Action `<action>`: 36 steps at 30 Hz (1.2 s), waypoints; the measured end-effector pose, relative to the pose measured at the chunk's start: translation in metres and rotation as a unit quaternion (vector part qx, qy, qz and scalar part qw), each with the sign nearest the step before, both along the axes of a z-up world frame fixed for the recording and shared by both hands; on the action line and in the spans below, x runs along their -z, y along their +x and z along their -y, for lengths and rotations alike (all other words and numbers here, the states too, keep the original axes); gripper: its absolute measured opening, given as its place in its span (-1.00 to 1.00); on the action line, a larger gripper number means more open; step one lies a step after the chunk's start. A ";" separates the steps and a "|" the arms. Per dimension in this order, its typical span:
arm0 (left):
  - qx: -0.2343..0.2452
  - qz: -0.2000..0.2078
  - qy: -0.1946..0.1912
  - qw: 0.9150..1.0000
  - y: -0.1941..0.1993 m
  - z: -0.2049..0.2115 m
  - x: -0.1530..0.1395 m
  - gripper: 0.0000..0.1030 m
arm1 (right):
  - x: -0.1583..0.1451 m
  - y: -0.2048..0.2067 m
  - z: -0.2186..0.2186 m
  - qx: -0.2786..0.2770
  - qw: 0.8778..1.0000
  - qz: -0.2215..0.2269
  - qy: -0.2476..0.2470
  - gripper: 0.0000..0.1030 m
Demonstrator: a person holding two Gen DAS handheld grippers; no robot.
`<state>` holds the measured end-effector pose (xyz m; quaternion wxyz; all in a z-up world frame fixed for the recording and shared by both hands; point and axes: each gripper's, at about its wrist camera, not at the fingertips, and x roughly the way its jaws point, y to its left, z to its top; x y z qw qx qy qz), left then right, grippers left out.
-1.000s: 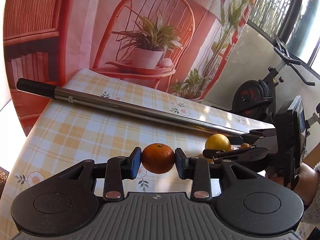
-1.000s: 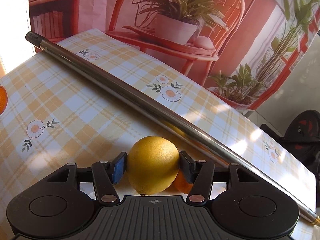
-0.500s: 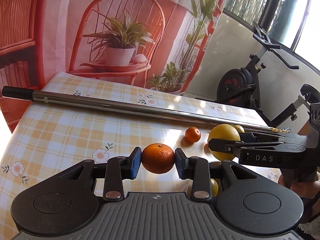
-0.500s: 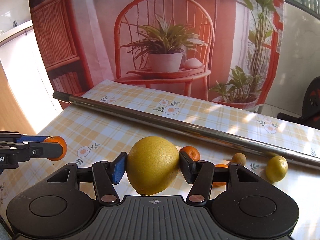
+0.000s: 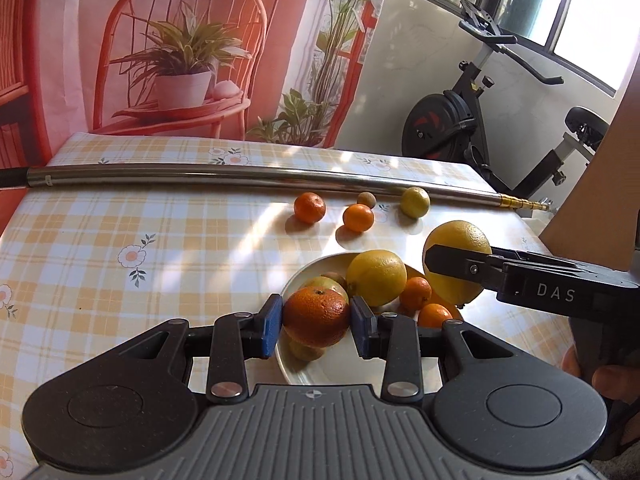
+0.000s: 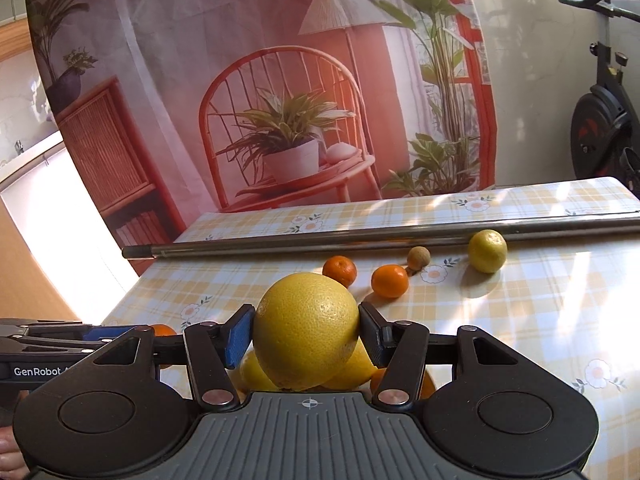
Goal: Organize fruits
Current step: 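Carry the tangerine and lemon over the white plate with both tools, then lower the tangerine onto the plate with the left tool while the right tool holds the lemon above it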
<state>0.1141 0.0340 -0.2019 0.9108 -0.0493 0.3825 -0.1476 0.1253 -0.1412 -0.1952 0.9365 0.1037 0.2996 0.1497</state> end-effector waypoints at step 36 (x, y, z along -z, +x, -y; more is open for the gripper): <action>0.053 -0.028 0.110 0.992 0.006 0.035 0.052 -0.23 | 0.039 -0.017 0.045 0.065 0.997 -0.033 0.012 0.01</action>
